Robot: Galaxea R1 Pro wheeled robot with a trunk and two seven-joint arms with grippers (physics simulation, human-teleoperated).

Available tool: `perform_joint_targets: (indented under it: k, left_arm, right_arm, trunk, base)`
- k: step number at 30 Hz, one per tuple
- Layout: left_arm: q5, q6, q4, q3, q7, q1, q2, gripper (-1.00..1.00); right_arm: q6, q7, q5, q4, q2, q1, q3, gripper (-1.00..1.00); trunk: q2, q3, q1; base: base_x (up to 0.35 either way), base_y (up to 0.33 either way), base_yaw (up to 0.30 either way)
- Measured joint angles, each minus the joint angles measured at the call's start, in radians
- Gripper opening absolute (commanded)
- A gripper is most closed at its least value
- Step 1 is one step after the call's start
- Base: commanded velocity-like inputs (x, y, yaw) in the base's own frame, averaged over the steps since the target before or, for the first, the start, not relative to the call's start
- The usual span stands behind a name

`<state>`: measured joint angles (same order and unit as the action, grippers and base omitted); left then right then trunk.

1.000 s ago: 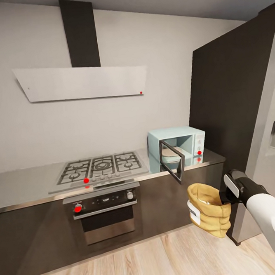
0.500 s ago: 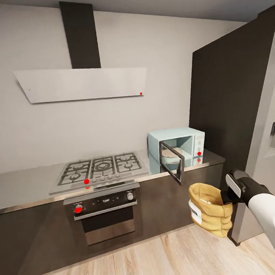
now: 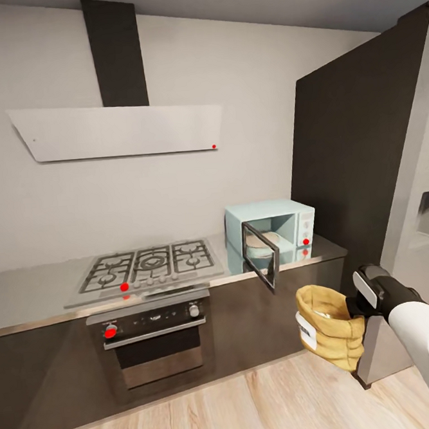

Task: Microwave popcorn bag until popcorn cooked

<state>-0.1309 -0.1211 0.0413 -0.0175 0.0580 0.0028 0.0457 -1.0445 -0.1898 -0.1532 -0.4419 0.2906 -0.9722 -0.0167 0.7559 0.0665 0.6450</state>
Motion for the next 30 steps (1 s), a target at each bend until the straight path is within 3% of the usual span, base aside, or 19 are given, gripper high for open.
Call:
perform_joint_targets:
  k: [12, 30]
  left_arm:
    - [0.0, 0.0, 0.0, 0.0, 0.0, 0.0, 0.0, 1.0]
    - [0.0, -0.001, 0.0, -0.001, 0.0, 0.0, 0.0, 1.0]
  right_arm:
    - [0.0, 0.0, 0.001, -0.003, 0.0, 0.0, 0.0, -1.0]
    - [0.001, 0.0, 0.0, 0.0, 0.001, 0.0, 0.0, -1.0]
  trunk:
    - [0.0, 0.0, 0.0]
    - [0.0, 0.0, 0.0]
  base:
    - [0.131, -0.247, 0.0]
    - [0.017, -0.033, 0.219]
